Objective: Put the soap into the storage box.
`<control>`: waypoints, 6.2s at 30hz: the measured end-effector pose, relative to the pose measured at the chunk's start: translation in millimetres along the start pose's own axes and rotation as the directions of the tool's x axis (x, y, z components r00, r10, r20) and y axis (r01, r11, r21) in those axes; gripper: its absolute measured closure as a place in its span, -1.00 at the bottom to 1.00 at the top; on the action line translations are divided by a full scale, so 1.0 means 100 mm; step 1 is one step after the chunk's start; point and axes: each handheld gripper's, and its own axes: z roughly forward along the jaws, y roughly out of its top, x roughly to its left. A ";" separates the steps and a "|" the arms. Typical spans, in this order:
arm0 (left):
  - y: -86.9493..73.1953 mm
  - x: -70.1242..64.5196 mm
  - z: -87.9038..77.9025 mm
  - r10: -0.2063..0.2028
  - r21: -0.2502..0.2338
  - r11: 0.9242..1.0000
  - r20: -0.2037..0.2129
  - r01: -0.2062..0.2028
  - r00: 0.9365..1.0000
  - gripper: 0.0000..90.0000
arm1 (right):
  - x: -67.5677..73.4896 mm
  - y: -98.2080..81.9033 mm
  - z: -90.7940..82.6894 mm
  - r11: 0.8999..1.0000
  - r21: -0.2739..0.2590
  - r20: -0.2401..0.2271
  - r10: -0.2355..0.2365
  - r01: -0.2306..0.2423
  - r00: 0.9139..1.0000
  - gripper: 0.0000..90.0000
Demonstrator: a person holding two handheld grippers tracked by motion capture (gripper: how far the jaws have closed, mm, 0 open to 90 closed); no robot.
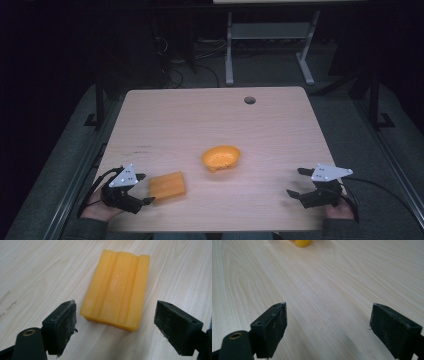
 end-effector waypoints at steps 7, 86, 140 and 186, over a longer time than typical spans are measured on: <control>0.08 0.02 0.05 0.021 0.013 1.000 0.020 -0.021 1.000 -0.62 | 0.00 0.00 0.01 1.000 0.009 -0.004 -0.001 0.001 1.000 -0.70; 0.43 0.07 0.75 0.090 0.221 0.968 0.142 -0.120 0.986 -0.63 | -0.01 0.01 0.08 0.999 0.030 -0.035 -0.022 0.023 0.999 -0.70; 0.87 0.15 0.52 0.145 0.174 0.970 0.161 -0.172 0.976 -0.54 | -0.01 0.00 0.01 1.000 -0.007 -0.032 -0.010 0.010 0.999 -0.70; 1.52 0.31 0.64 0.214 0.195 0.949 0.171 -0.246 0.962 -0.54 | -0.03 0.00 -0.01 0.999 -0.033 -0.033 -0.008 0.007 0.999 -0.70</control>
